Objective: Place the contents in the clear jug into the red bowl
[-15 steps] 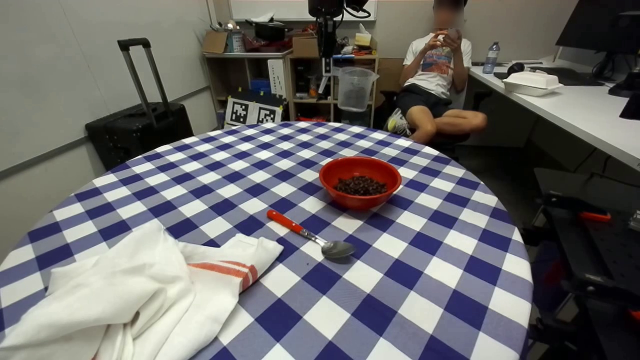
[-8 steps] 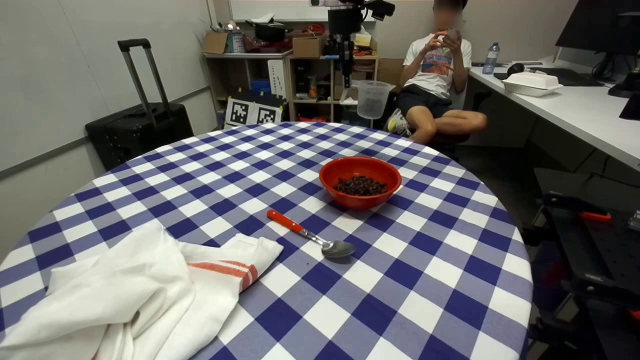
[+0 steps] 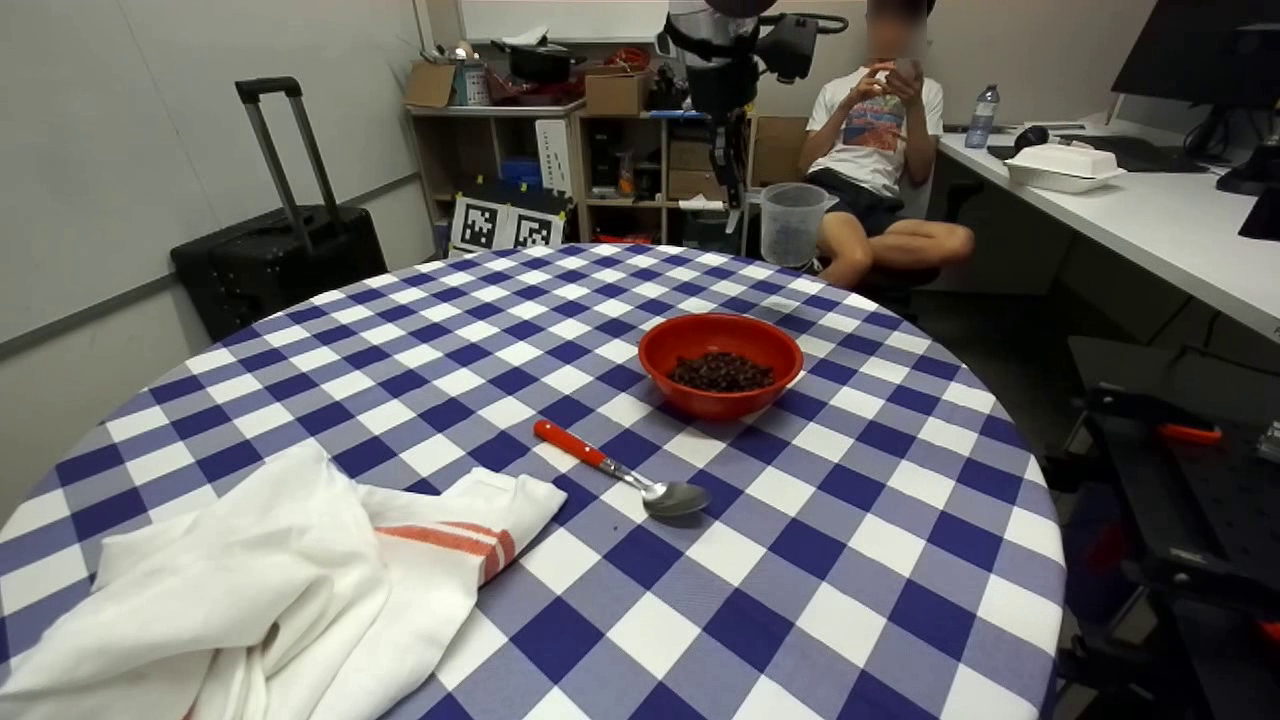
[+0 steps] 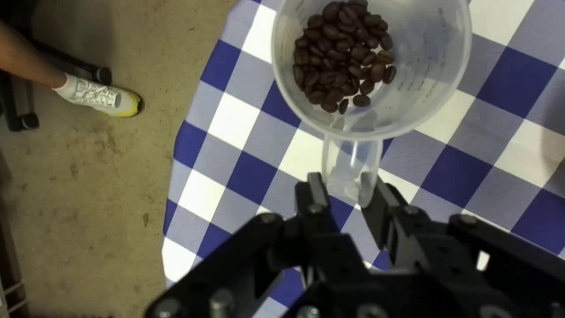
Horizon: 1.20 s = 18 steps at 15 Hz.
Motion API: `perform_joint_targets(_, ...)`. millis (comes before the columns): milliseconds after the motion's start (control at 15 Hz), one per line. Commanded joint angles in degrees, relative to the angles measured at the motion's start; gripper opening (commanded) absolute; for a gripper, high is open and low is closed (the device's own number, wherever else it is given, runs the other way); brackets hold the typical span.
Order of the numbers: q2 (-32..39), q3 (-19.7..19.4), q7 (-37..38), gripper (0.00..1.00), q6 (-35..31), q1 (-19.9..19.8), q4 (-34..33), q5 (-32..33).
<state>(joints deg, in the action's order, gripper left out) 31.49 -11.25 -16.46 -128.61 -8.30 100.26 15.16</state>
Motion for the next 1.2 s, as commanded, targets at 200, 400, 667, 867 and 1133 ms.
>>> perform_joint_targets(200, -2.08, 3.11, 6.02, 0.06, -0.8, -1.27, 5.15, -4.15)
perform_joint_targets(400, -1.53, 3.28, 6.37, 0.06, -1.33, -1.72, 6.18, -5.24)
perform_joint_targets(667, -1.54, 3.68, 5.65, 0.06, -1.88, -2.44, 7.59, -6.57)
perform_joint_targets(867, -1.56, 4.01, 5.56, 0.06, -2.61, -2.29, 8.28, -6.66)
perform_joint_targets(1133, -1.48, 4.77, 5.25, 0.29, -2.85, -1.84, 9.39, -6.34)
